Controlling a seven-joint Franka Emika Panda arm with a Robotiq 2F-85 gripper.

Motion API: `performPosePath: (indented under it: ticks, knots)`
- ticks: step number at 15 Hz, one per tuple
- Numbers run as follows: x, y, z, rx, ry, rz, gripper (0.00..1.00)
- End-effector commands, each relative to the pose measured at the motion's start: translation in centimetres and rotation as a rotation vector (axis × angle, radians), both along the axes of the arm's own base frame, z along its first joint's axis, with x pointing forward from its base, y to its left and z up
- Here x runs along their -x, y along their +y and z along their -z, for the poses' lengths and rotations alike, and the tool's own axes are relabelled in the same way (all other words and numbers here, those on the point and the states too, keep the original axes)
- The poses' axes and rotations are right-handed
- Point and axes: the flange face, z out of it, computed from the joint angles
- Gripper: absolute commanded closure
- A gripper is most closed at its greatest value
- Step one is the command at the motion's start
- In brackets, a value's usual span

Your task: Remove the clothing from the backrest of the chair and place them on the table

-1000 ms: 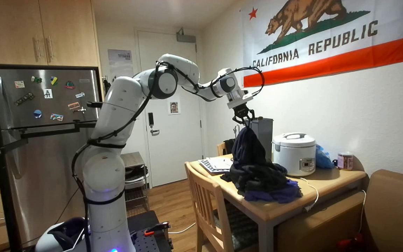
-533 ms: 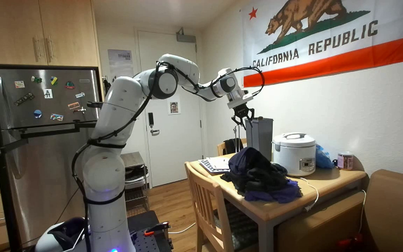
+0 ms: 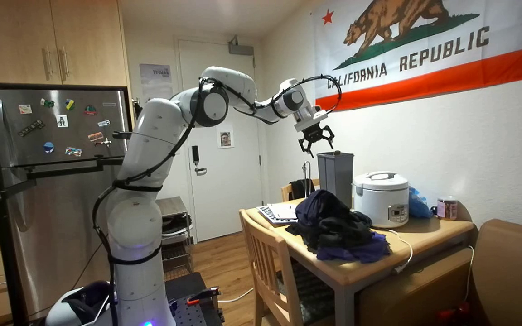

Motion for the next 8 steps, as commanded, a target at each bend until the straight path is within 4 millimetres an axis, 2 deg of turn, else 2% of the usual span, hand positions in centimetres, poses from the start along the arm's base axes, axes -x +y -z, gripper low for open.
performPosePath:
  ticks: [1, 5, 8]
  knots:
    - [2.8, 0.2, -5.7, 0.047, -0.023, 0.008, 0.00]
    - [6.6, 0.8, -10.2, 0.133, -0.021, 0.019, 0.00]
    - [9.2, 1.1, -12.2, 0.215, 0.001, 0.058, 0.00]
